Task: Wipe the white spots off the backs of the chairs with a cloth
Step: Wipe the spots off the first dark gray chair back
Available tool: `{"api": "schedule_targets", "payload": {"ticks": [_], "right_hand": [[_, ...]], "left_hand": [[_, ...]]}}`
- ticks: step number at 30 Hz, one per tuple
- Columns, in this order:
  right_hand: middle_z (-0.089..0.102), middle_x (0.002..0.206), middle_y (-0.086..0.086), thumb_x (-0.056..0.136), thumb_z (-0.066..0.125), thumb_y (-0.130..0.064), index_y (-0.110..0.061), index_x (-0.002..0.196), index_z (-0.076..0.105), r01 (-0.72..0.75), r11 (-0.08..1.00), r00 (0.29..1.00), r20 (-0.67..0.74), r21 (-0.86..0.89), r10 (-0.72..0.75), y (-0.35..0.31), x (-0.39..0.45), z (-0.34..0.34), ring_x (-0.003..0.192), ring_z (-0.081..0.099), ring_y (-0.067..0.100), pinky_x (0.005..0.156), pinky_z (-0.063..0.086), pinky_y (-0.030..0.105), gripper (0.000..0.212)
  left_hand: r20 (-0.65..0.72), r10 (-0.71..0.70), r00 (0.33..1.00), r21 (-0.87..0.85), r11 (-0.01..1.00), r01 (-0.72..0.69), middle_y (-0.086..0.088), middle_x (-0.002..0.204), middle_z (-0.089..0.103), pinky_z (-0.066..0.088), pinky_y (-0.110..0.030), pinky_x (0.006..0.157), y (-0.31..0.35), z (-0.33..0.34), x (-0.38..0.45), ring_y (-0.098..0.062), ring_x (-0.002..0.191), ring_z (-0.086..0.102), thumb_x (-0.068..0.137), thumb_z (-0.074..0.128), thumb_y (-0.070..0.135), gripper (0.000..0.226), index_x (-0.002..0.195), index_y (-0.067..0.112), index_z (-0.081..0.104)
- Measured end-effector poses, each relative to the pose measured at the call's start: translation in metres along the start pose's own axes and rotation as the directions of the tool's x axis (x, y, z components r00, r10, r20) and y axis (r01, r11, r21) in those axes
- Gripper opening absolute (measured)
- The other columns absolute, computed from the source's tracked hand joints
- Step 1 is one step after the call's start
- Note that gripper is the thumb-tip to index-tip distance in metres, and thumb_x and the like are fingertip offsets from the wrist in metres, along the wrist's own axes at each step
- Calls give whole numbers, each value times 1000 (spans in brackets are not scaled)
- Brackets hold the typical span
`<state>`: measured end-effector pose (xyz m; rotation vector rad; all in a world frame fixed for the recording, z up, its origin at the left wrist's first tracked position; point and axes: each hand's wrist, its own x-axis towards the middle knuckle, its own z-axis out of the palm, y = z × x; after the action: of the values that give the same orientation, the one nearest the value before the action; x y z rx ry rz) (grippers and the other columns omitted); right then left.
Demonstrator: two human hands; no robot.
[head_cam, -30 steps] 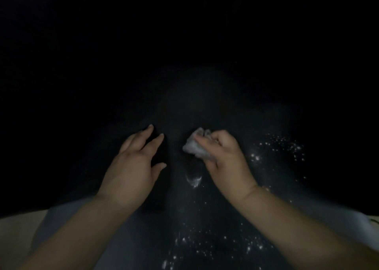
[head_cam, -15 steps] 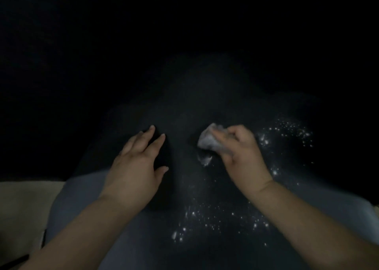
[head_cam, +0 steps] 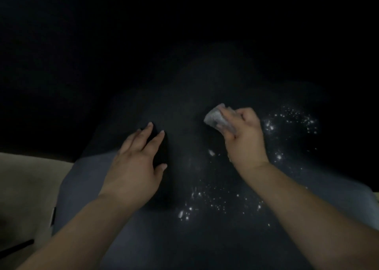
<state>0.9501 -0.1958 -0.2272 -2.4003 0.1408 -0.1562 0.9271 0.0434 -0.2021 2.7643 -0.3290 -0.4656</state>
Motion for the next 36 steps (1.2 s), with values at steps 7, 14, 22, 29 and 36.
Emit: {"api": "schedule_targets", "payload": {"ticks": [7, 14, 22, 29, 36], "right_hand": [[54, 95, 17, 79, 66, 7, -18, 115, 68, 161, 986, 968, 185, 46, -167, -34, -59, 14, 86, 54, 35, 76, 50, 40, 44], [51, 99, 21, 84, 64, 8, -7, 123, 63, -7, 1000, 997, -72, -10, 6, -21, -32, 5, 94, 53, 36, 90, 46, 33, 42], [54, 93, 19, 81, 68, 7, -11, 118, 68, 59, 998, 995, 76, -30, -57, -26, -81, -3, 86, 54, 34, 80, 51, 44, 41], [52, 114, 19, 88, 58, -3, -18, 125, 61, 9, 1000, 987, 160, -8, -7, -50, -86, 22, 103, 50, 31, 89, 41, 31, 40], [48, 94, 5, 85, 65, 1, -5, 116, 67, -34, 998, 999, -10, -58, 34, -27, -88, 3, 89, 52, 25, 81, 41, 19, 32]], "left_hand": [[-2, 13, 1000, -37, 999, -13, 6, 159, 12, 8, -21, 113, -3, 3, -9, -16, 143, 11, 84, 68, 38, 77, 149, 29, 28], [108, 56, 993, 16, 998, -58, 12, 159, -3, 20, -35, 117, -15, -2, -22, -13, 143, 0, 79, 70, 47, 91, 151, 37, 15], [201, 83, 976, 59, 994, -97, 18, 154, -20, 8, -29, 116, -26, 3, -41, -11, 138, -11, 70, 75, 53, 109, 146, 49, -3], [216, 81, 973, 21, 996, -87, 14, 154, -25, 1, -25, 112, -27, 11, -44, -13, 142, -17, 69, 79, 47, 114, 148, 45, -3], [243, 96, 965, 22, 994, -105, 15, 153, -28, 8, -29, 117, -25, 13, -64, -14, 143, -18, 68, 81, 45, 118, 149, 42, -5]]}}
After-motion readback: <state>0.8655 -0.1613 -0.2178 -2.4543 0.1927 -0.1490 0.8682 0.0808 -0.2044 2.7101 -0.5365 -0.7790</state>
